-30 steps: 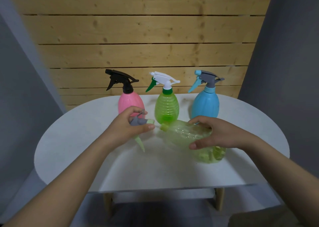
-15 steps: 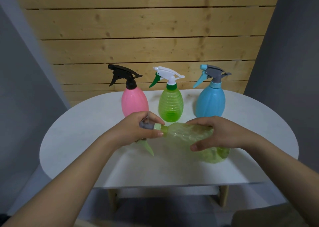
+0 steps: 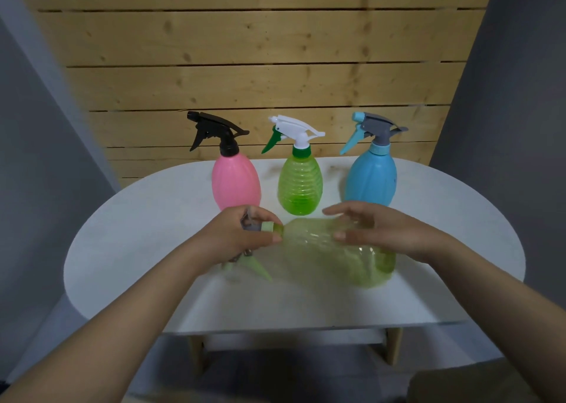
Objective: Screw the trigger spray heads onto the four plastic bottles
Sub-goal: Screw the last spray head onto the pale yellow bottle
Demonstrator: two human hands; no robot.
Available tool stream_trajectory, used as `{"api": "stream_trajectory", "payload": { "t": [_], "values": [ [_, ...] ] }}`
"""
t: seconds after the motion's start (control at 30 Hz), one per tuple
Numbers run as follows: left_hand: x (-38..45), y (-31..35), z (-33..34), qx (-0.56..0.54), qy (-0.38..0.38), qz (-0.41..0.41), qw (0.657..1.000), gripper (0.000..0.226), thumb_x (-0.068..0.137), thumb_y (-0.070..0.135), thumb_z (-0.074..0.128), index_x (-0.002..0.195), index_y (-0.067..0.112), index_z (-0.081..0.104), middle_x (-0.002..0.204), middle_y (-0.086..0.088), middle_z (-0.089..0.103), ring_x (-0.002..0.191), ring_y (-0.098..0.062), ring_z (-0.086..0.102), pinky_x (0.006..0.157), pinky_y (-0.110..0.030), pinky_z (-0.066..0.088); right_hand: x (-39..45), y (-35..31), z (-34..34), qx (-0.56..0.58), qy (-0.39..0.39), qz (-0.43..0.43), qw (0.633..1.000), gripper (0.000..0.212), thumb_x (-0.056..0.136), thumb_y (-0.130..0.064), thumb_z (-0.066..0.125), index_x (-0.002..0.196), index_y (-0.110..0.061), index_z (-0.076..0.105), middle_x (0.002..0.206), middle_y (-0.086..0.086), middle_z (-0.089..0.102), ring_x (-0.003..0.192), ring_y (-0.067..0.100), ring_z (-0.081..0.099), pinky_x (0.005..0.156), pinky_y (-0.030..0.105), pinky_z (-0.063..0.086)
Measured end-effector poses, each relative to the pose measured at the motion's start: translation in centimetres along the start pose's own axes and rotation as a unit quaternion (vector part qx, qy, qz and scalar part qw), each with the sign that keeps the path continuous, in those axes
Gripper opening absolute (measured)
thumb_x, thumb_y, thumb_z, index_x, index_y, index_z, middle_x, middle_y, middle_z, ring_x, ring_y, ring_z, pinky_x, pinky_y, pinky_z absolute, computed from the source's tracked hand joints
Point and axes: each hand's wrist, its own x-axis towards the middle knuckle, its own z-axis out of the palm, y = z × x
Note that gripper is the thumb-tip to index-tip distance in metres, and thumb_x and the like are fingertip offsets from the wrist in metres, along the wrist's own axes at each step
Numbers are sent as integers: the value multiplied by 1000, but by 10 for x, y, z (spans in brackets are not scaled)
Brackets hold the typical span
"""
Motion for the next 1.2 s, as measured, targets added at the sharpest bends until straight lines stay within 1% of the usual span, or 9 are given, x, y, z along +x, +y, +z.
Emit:
{"api": "stream_trajectory", "payload": {
  "t": [0.2,0.33,0.5,0.57,0.63,0.77,1.0,1.1,1.2],
  "values": [
    [1,-2,-19,-155,62,-46,985,38,70,17,76,106,17,63,78,-14,50,60,-18,34,67,-41,11,2,9,-7,250,77,-42,964,52,76,-5,68,120,-29,54,120,8,61,99,17,66,75,25,55],
    [-6,-3,-19,-82,37,-39,995,31,77,16,72,106,20,60,52,3,50,38,-7,40,36,-16,21,2,6,-7,197,121,-35,972,49,71,-48,65,116,-30,63,112,7,68,90,17,70,62,25,55],
    [-12,0,-8,-62,59,-19,996,24,74,14,76,90,25,63,49,8,52,37,-3,42,33,-16,25,4,8,-6,106,131,61,984,85,57,-86,42,104,-19,68,80,11,76,61,23,71,49,27,52],
    [-11,-1,-8,-58,69,-25,996,22,74,14,75,90,25,63,47,8,50,36,-4,41,34,-16,25,4,10,-4,99,113,85,985,88,58,-87,38,105,-19,67,75,12,76,62,26,72,52,28,54],
    [-10,-2,-10,-70,66,-34,995,23,77,14,72,97,21,64,46,7,48,38,-7,38,38,-18,24,4,11,-4,137,79,82,984,87,60,-82,42,120,-22,60,99,10,75,82,26,74,67,33,59],
    [-7,0,-16,-91,46,-46,994,36,82,11,66,117,11,59,47,4,42,43,-12,28,35,-15,16,2,8,-10,259,41,3,965,73,68,-36,68,136,-29,45,125,6,64,110,22,64,78,35,58],
    [-13,4,-11,-36,66,-12,997,24,76,15,74,93,26,62,61,-4,50,34,-3,42,34,-14,27,-4,3,-12,88,62,66,992,77,64,-76,43,101,-13,67,70,9,74,54,20,68,48,24,51],
    [-10,4,-12,-42,76,-26,996,25,77,15,73,99,23,63,55,0,49,35,-4,40,34,-15,25,-3,6,-9,105,35,62,992,80,64,-75,43,115,-17,63,100,11,75,83,24,73,65,29,58],
    [-9,5,-13,-74,64,-41,994,30,80,13,70,108,14,60,50,2,45,35,-6,34,34,-14,21,-3,7,-10,204,45,3,978,69,67,-45,67,132,-29,50,129,2,61,108,17,66,86,33,56]
  ]
}}
